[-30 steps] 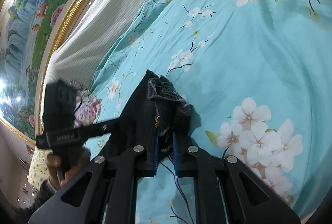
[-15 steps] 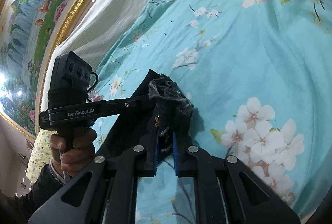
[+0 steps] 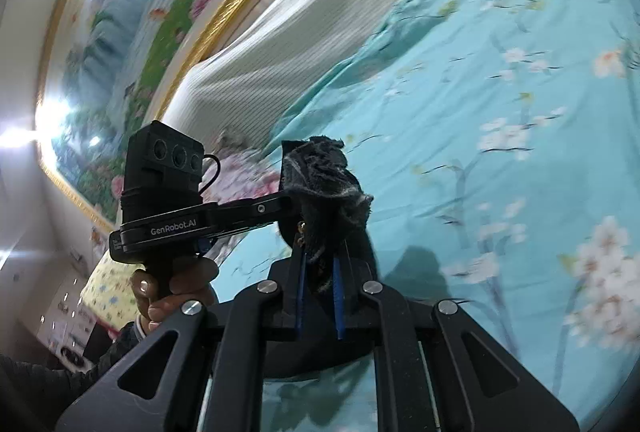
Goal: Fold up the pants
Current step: 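Lift the folded end with both grippers and fold it over toward the other end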
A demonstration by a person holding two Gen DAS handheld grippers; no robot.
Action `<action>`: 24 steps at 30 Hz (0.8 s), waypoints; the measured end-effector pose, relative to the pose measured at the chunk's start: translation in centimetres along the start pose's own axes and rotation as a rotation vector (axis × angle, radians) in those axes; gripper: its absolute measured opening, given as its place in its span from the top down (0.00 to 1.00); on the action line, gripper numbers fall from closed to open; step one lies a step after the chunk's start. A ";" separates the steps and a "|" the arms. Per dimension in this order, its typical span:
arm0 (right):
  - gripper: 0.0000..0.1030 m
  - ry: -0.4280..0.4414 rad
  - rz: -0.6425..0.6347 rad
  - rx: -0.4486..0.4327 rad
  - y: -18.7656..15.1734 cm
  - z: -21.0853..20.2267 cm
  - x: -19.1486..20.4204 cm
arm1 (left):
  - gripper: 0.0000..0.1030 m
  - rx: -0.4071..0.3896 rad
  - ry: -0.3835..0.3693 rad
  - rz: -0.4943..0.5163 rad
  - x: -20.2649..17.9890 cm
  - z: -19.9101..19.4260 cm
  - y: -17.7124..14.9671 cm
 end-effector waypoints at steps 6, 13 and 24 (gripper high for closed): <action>0.88 0.053 -0.070 0.099 -2.2 2.8 3.7 | 0.89 -0.067 0.001 -0.059 2.0 -3.9 -3.1; 0.88 0.059 -0.124 0.211 -5.2 6.6 5.8 | 0.90 -0.118 0.015 -0.161 5.8 -6.6 -7.6; 0.88 0.020 -0.169 0.371 -9.0 11.1 5.4 | 0.93 -0.120 0.042 -0.306 10.9 -6.6 -12.7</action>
Point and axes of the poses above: each gripper's, at about its wrist camera, not at the fingertips, and z roughly the way its jaws point, x to its left, y to its top, the point moved 4 cm from there along z, roughly the way its jaws point, and after that the axes turned 1 degree about z, right-handed, at the moved point
